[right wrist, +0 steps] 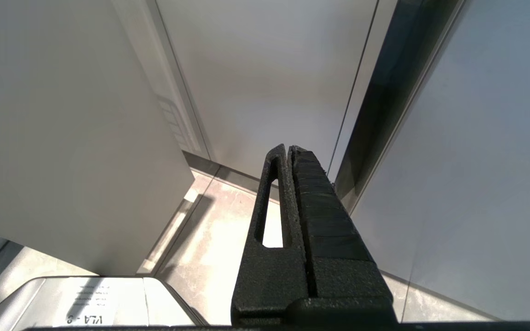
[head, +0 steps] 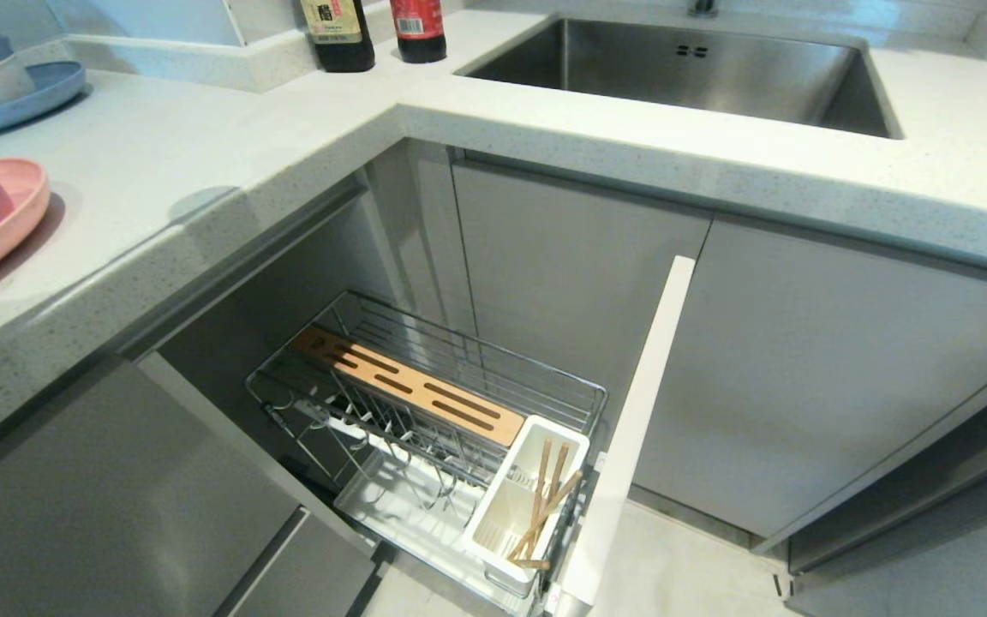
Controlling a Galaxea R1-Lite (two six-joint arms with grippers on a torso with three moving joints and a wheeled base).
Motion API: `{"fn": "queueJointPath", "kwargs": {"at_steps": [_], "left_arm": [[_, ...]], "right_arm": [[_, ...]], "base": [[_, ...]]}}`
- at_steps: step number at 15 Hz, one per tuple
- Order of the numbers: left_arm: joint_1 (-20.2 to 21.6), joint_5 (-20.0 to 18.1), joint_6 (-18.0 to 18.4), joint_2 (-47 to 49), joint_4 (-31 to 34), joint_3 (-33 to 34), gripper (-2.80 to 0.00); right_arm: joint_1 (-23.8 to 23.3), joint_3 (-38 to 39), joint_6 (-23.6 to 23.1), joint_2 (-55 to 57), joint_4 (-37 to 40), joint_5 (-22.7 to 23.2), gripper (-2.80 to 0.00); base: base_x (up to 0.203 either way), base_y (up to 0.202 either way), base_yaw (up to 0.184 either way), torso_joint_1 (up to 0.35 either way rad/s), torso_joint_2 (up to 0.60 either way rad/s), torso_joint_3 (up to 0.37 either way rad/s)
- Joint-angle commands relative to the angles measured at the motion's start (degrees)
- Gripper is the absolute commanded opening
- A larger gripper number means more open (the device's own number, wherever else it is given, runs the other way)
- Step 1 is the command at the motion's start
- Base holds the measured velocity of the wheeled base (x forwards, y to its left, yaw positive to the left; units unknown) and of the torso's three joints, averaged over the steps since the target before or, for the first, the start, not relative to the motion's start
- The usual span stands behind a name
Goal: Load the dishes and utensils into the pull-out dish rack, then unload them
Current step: Take the spoon out of the cupboard
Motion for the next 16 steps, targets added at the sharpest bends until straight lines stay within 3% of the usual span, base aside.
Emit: {"fn": "queueJointPath", "kwargs": {"at_steps": [1, 6, 9, 12, 16], "left_arm": [[9.0, -1.4, 0.9, -4.9, 0.0, -0.7, -2.80], [41.3, -4.6, 2.0, -8.9, -0.1, 1.4, -2.80], [55.5, -5.8, 2.1, -10.8, -1.2, 6.6, -2.80], [61.5, -5.3, 1.8, -9.6, -6.9, 12.7, -2.80], [64.3, -1.6, -0.1, -3.7, -11.6, 14.3, -2.80]], "right_arm": [[0.0, 0.1, 0.0, 0.0, 0.0, 0.0, -2.80], [0.0, 0.1, 0.0, 0.0, 0.0, -0.1, -2.80], [0.0, 0.1, 0.0, 0.0, 0.0, -0.1, -2.80], [0.0, 0.1, 0.0, 0.0, 0.0, 0.0, -2.80], [0.0, 0.1, 0.0, 0.0, 0.0, -0.1, -2.80]], "base": [[0.000, 0.000, 0.000, 0.000, 0.00, 0.000], [0.000, 0.000, 0.000, 0.000, 0.00, 0.000], [0.000, 0.000, 0.000, 0.000, 0.00, 0.000], [0.000, 0.000, 0.000, 0.000, 0.00, 0.000], [0.000, 0.000, 0.000, 0.000, 0.00, 0.000]]}}
